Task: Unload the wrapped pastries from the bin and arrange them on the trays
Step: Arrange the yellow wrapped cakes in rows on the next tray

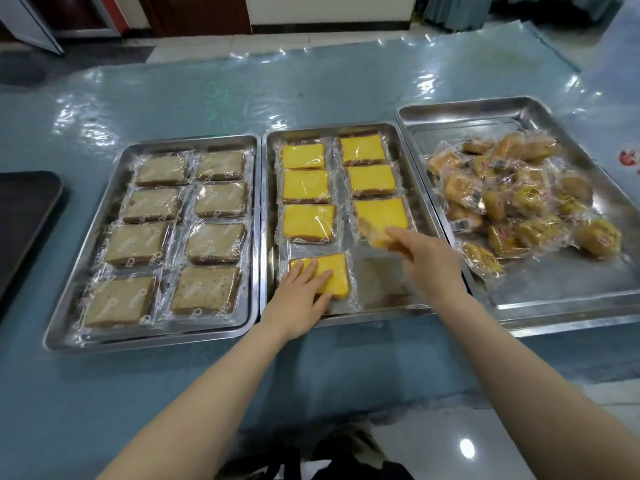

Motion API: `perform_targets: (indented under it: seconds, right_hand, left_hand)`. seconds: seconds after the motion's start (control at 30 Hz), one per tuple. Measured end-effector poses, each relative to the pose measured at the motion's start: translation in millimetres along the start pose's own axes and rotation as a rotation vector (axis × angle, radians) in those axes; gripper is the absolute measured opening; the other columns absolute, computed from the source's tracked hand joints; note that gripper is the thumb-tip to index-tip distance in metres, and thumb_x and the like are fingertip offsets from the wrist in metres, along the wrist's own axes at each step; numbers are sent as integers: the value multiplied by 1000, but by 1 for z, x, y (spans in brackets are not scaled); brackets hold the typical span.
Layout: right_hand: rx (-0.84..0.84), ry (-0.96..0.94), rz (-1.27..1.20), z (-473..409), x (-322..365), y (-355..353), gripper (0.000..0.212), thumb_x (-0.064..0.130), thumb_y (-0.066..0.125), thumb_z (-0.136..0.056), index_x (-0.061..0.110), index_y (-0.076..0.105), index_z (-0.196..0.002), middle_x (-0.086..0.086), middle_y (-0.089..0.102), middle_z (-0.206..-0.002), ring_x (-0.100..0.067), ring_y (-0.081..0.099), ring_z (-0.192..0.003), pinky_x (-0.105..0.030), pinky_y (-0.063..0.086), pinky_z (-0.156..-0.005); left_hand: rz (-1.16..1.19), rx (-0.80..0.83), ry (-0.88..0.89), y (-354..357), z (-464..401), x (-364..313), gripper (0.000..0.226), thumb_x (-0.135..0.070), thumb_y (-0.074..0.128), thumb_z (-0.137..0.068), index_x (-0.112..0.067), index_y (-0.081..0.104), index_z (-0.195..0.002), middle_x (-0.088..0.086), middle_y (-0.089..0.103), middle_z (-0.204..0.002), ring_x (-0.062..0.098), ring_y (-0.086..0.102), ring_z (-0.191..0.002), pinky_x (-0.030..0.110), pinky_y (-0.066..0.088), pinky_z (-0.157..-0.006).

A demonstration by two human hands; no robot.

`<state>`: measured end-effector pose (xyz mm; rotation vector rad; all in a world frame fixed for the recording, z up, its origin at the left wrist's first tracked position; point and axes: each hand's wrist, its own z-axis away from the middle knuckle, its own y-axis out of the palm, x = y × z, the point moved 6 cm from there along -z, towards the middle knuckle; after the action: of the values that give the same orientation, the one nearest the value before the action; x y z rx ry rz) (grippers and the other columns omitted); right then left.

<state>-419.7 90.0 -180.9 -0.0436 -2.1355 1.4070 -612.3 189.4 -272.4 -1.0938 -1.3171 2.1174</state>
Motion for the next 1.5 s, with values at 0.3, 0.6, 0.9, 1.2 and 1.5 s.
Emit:
perform_targets:
  seconds: [0.3,0.6,0.9,1.2,1.5]
  right_hand:
    - [665,50,32,31,-41,61,63,51,56,-88,34,33,-145,2,12,-158,-21,1,-146,-43,8,-117]
    - [477,29,103,4,-38,57,43,50,58,-85,30,59,-123,0,37,-147,-22,27,-136,-42,26,-110]
    - [475,-10,196,-42,-43,89,68,56,33,-95,26,10,-151,-5,-7,-159,-25,-14,-144,-43,-6,-115]
    - [530,-165,316,-41,-59,102,70,65,10,-91,32,-4,-150,-2,-12,-158,-23,-16,-143,-40,-8,-114]
    - [476,-122,191,-42,-54,83,67,57,19,-94,24,11,-151,-2,4,-159,-21,-4,-146,-40,4,-118]
  left_hand:
    - [-5,-57,-18,-1,3,2,52,-43,35,-97,-35,23,-147,-4,6,-158,18,-5,-145,35,-1,-114]
    - [9,-170,-48,-15,-5,-2,69,-48,42,-94,-33,3,-149,-7,-11,-154,12,-18,-140,32,-11,-111]
    - [-46,30,-212,-23,-63,11,115,-75,54,-71,-28,-17,-147,4,-32,-150,21,-33,-134,37,-14,-107]
    - [-113,56,-275,-7,-62,11,115,-90,24,-60,-28,-23,-145,5,-36,-146,26,-33,-134,43,-8,-110]
    - [-70,-95,-237,-24,-57,-4,111,-73,50,-74,-22,-17,-147,-1,-26,-151,14,-25,-137,33,-9,-108]
